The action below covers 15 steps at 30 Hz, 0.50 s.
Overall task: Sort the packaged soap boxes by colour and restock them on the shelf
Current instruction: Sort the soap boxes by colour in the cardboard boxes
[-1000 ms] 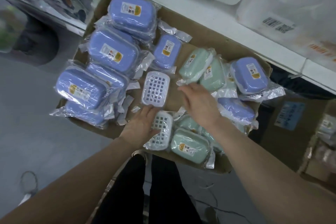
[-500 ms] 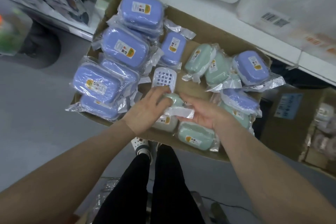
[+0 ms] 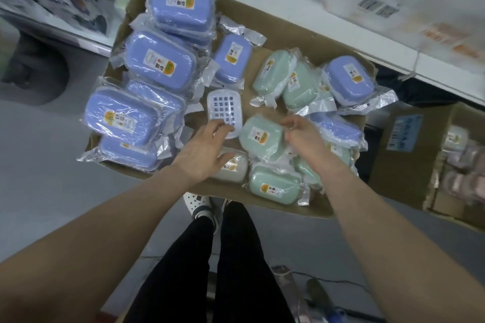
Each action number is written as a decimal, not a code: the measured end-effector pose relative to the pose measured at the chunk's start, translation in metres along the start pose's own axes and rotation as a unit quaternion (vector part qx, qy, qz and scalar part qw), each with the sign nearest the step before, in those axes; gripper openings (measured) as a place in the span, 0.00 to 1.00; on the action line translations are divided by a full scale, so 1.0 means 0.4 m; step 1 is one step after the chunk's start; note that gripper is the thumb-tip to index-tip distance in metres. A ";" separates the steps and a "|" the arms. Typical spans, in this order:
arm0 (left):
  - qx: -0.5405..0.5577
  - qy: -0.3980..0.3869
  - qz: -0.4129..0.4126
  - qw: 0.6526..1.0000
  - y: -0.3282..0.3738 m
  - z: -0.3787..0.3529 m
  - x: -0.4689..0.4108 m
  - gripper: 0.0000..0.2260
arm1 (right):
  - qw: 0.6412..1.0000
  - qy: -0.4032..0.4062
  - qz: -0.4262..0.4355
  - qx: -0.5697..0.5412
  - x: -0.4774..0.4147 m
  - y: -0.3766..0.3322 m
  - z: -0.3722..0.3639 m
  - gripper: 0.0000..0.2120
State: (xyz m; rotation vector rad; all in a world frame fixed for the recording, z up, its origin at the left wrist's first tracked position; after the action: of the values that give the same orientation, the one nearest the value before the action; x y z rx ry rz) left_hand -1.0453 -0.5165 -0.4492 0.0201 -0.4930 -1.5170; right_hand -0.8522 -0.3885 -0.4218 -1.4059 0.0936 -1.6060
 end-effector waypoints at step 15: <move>-0.311 -0.193 -0.068 0.928 0.019 -0.173 -0.001 0.46 | 0.817 0.095 0.137 0.552 0.017 0.121 -0.049 0.51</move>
State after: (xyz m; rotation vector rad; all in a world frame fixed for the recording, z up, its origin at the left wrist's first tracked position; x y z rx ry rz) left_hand -1.0161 -0.5354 -0.5093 -0.7654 -0.3020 -1.7647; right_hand -0.8384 -0.4289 -0.4526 -0.2942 -0.4453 -1.1770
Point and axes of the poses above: each hand's wrist, its own x-axis away from the middle knuckle, its own z-axis out of the back of the hand, y = z × x, the point moved 2 cm from there along -x, towards the middle knuckle, and after that the axes turned 14 degrees about -x, right-handed, at the moved point
